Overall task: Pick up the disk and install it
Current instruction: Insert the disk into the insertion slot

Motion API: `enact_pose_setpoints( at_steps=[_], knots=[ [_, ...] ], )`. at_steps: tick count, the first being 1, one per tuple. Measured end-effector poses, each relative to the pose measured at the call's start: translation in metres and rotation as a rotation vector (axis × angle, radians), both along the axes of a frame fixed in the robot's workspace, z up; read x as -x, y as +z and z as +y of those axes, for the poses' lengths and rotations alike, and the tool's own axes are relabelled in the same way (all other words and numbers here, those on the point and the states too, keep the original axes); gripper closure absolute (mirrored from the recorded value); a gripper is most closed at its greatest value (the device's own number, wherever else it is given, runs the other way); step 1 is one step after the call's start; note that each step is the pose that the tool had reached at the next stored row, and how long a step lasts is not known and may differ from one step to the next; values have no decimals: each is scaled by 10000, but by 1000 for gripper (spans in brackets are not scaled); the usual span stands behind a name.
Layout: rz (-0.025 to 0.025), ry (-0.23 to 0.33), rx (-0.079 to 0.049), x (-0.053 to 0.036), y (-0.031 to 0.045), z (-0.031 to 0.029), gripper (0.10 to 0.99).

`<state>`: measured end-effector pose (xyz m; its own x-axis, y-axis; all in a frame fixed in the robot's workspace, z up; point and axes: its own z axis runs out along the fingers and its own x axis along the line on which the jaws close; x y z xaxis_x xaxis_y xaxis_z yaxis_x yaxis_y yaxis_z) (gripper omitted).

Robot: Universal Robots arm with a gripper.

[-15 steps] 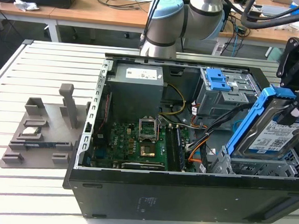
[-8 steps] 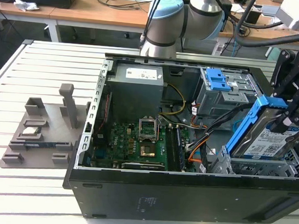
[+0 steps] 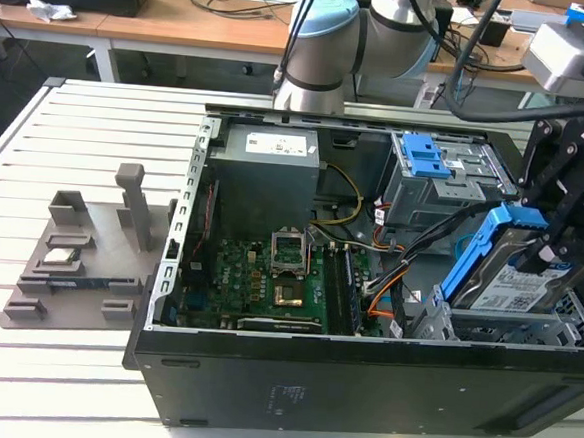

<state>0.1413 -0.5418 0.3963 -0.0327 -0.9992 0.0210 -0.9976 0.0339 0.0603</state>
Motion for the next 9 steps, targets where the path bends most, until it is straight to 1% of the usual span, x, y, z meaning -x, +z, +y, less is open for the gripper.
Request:
enact_pose_setpoints(
  at_steps=[3, 9],
  knots=[
    [0, 3, 0, 0, -37, 0, 725],
    [0, 4, 1, 0, -47, 0, 725]
  ],
)
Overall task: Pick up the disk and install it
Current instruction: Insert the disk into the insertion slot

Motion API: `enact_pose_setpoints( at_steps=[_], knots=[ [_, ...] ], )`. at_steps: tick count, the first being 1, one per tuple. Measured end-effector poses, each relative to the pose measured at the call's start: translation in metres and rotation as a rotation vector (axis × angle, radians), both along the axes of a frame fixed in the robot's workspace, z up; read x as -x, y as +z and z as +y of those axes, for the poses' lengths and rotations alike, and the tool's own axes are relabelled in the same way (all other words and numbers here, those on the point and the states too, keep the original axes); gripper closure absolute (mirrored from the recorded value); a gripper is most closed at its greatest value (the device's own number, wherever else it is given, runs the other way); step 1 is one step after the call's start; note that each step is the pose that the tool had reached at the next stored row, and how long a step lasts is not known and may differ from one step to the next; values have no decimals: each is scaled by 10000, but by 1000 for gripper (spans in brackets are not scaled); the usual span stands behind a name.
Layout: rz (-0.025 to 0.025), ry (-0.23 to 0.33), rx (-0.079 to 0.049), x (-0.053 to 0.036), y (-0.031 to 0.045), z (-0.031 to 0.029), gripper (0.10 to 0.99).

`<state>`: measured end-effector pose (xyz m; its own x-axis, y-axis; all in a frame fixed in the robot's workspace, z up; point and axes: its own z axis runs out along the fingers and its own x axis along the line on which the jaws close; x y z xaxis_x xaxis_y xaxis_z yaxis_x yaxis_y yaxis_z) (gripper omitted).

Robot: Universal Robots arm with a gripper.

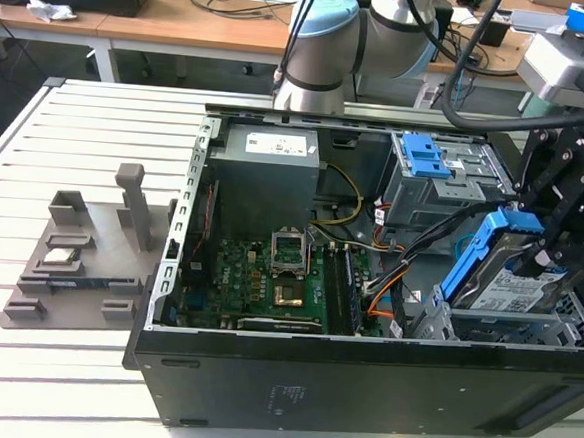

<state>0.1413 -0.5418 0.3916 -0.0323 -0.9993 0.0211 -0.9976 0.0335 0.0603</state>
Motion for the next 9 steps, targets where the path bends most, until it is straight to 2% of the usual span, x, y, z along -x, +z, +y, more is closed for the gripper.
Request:
enact_pose_setpoints(
  at_steps=[2, 3, 7, 8, 9],
  knots=[
    [-1, 1, -1, 0, -2, 0, 714],
    [-1, 0, 1, 0, -2, 0, 651],
    [0, 0, 0, 0, -4, 0, 651],
    [0, 0, 0, 0, -5, 0, 667],
    [0, 0, 0, 0, -6, 0, 729]
  ],
)
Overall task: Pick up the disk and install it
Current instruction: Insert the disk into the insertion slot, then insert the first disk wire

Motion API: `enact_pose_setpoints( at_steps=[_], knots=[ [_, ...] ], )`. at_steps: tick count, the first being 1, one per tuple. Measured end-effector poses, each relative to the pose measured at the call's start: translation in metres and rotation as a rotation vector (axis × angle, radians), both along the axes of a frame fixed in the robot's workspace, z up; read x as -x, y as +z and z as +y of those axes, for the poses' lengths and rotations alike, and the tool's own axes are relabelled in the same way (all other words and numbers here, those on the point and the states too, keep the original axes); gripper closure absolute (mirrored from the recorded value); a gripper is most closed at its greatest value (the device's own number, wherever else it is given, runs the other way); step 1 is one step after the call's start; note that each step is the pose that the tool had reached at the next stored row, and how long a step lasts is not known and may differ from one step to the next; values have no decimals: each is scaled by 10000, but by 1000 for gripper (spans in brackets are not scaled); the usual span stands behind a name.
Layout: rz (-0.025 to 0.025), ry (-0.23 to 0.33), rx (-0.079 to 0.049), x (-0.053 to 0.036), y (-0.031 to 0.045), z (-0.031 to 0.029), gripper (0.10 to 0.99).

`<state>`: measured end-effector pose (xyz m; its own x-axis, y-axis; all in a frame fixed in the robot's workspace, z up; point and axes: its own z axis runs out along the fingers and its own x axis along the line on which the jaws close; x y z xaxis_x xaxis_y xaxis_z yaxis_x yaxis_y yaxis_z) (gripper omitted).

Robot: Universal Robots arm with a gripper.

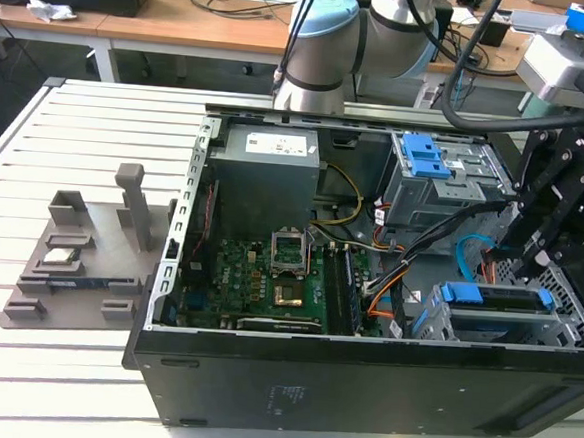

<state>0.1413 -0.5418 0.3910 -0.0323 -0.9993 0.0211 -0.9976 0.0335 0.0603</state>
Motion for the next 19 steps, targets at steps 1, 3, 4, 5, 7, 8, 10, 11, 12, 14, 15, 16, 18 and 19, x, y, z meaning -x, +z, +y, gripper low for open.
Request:
enact_pose_setpoints(
  at_steps=[1, 3, 4, 5, 7, 8, 10, 11, 12, 14, 15, 16, 18, 19],
  knots=[
    [0, 0, -1, 0, -1, 0, 855],
    [0, -1, -1, 0, -2, 0, 914],
    [0, 0, 0, 0, -2, 0, 976],
    [0, 0, 0, 0, -3, 0, 980],
    [0, -1, 0, 0, -4, 0, 980],
    [0, 0, -1, 0, -5, 0, 980],
    [0, 0, 0, 0, -7, 0, 980],
    [0, 0, -4, -9, -8, 0, 980],
    [-1, -1, -1, -31, -7, 0, 980],
    [0, 0, 0, -87, -7, 4, 980],
    [0, -1, 0, -106, -7, 5, 980],
    [0, 0, 0, -120, -6, 7, 980],
    [0, -1, 0, -157, -7, 11, 980],
    [0, -1, -1, -175, -7, 13, 980]
  ],
)
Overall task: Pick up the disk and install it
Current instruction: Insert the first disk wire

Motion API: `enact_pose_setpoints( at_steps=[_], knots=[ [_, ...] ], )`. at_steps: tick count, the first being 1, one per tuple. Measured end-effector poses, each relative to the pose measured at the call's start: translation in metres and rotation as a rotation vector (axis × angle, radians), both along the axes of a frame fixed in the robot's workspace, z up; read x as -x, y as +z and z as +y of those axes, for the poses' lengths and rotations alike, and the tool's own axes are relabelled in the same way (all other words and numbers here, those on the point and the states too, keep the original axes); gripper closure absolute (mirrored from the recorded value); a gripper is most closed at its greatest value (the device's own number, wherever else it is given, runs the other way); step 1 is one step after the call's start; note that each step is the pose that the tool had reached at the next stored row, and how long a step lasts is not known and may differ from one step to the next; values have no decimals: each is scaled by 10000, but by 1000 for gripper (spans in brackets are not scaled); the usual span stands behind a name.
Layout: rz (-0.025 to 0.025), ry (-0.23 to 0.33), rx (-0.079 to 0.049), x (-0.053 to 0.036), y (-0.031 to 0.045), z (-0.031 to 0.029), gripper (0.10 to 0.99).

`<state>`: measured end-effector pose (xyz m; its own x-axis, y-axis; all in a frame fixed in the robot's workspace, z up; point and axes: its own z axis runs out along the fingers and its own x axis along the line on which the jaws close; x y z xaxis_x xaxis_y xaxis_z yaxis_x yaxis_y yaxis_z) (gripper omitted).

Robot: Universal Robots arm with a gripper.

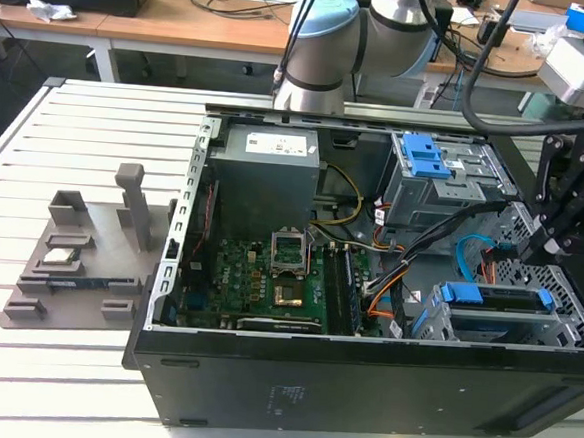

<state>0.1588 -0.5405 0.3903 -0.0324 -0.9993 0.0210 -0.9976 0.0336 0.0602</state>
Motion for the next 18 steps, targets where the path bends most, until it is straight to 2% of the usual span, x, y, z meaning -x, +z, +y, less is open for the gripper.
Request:
enact_pose_setpoints(
  at_steps=[3, 10, 14, 18],
  knots=[
    [0, 1, 0, -101, -1, 12, 980],
    [0, 0, 0, -273, -3, 38, 980],
    [0, 0, 0, -327, -5, 44, 980],
    [0, 1, 0, -418, -10, 53, 980]
  ],
)
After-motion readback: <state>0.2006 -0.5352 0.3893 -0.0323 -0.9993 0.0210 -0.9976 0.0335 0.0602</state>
